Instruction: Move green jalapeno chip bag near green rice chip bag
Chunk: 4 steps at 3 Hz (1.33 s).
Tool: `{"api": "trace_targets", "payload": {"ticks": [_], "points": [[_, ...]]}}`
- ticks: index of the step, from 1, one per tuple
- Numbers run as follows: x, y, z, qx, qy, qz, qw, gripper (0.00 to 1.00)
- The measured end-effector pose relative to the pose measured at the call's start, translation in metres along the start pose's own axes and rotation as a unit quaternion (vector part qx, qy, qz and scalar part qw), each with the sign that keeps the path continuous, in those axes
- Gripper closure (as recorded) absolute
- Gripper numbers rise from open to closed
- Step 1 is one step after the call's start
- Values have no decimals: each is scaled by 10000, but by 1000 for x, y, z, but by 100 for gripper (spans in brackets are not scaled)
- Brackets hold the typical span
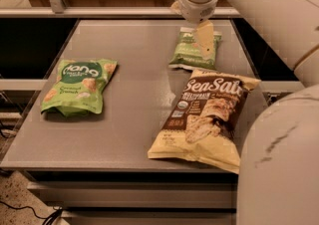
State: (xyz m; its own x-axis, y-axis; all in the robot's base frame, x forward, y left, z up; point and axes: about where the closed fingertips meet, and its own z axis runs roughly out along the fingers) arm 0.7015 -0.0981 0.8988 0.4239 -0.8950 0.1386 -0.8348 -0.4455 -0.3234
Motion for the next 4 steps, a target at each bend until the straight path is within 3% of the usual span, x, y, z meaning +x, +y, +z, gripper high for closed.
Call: {"api": "trace_targets", "payload": {"ticks": [3, 4], "points": [[13, 17, 52, -498, 82, 119, 9987, 0], [12, 19, 61, -600, 28, 106, 9981, 16]]}}
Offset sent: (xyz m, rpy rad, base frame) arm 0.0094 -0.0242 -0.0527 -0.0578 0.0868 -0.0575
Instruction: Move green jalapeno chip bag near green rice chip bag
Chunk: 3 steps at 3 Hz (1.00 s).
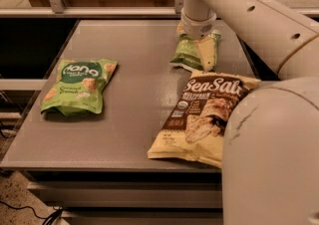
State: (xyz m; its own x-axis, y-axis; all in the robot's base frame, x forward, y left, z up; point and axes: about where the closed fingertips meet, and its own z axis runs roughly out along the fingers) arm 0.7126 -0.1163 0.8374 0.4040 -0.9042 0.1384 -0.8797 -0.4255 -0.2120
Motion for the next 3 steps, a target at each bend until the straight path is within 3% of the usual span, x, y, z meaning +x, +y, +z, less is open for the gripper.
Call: {"api": "trace_targets", "payload": {"ticks": [2, 3], "points": [[-7, -12, -16, 147, -50, -190, 9997, 63], [-20, -22, -38, 334, -137, -451, 9983, 87]]}}
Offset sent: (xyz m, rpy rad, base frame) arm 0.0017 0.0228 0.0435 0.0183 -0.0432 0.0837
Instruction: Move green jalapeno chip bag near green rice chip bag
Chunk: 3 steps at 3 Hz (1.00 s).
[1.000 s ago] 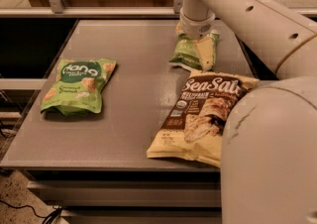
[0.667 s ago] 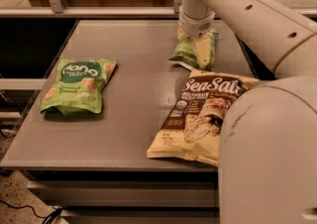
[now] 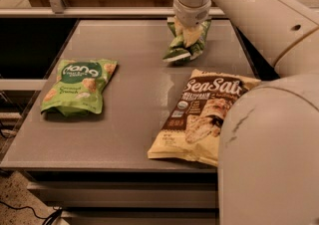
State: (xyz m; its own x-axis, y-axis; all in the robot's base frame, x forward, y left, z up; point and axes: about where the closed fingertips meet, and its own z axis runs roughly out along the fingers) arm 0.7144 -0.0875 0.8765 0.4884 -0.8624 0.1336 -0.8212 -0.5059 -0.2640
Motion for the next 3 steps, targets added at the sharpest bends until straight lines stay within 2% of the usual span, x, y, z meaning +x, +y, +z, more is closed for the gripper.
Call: {"api": "trace_targets", "payload": {"ticks": [1, 2, 3], "points": [[-12, -9, -21, 180, -103, -237, 9995, 100], [-29, -15, -48, 351, -324, -583, 9972, 100], [-58, -13, -77, 457, -681, -1135, 9901, 100]]}}
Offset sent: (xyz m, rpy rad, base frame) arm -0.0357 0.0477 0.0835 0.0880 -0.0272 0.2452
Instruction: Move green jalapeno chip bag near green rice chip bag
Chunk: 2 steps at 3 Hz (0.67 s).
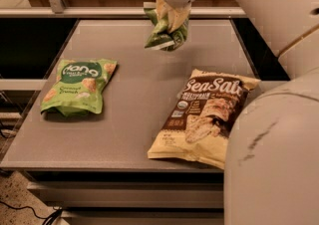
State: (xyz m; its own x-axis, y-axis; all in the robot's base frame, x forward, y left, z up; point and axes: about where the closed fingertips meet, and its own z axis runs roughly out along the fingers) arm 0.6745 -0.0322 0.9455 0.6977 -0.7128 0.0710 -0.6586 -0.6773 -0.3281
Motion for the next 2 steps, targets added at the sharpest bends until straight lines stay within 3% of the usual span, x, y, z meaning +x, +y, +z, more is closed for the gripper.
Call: {"api": "trace_targets", "payload": {"ticks": [1, 2], "points": [[-43, -4, -15, 41, -449, -560, 9974, 100], [-98, -13, -22, 130, -815, -1240, 9888, 100]]}}
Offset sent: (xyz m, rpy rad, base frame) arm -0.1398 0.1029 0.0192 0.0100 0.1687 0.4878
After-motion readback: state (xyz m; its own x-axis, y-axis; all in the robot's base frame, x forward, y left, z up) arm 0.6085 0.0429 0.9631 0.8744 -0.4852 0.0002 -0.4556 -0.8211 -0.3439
